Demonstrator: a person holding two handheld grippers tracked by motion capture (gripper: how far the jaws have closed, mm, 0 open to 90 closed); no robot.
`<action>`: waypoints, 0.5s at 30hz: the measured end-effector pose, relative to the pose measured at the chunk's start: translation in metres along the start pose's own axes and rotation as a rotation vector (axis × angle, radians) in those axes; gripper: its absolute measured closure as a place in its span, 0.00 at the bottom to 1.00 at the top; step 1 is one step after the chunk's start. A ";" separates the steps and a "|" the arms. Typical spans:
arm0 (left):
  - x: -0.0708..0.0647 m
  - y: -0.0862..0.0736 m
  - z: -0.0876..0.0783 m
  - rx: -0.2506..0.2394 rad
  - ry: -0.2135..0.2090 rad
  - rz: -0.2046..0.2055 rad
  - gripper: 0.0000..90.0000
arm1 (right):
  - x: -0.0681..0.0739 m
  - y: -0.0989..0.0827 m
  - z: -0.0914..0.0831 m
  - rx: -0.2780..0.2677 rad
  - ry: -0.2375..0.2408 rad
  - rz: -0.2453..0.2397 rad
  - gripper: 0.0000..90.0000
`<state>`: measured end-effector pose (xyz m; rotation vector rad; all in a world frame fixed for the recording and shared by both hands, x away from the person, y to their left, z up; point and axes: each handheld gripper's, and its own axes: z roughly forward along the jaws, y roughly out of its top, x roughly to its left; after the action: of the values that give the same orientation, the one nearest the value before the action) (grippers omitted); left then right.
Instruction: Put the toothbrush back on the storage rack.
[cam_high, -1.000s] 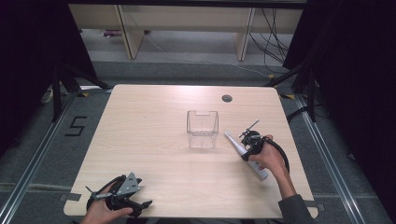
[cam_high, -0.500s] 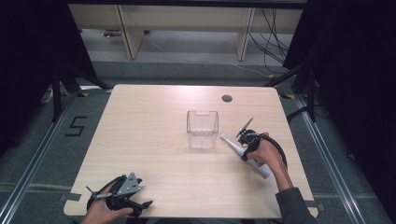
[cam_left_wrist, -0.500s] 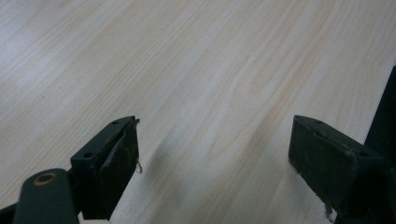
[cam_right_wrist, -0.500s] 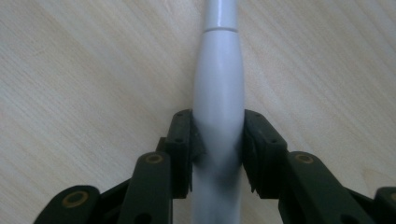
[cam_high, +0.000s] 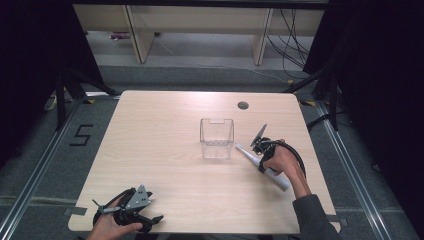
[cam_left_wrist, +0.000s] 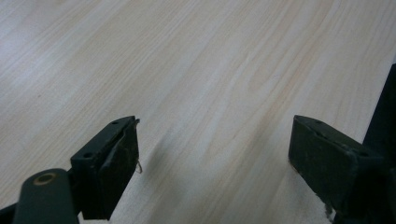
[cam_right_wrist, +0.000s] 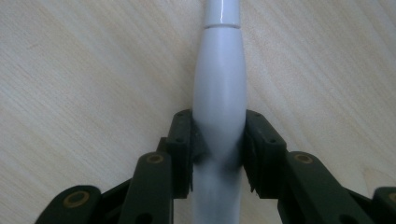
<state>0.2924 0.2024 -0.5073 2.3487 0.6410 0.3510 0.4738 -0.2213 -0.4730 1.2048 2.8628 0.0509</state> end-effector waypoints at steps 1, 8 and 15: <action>0.000 0.000 0.000 0.001 -0.004 0.000 0.17 | -0.001 0.000 0.000 -0.002 -0.003 -0.010 0.74; 0.001 0.000 0.000 0.008 -0.005 -0.001 0.17 | 0.000 -0.002 0.000 -0.001 0.007 0.012 0.74; 0.001 -0.001 0.001 0.002 0.001 -0.007 0.17 | 0.002 -0.003 -0.005 -0.007 0.017 0.067 0.74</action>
<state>0.2930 0.2028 -0.5080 2.3477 0.6496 0.3482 0.4700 -0.2221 -0.4681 1.3055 2.8337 0.0728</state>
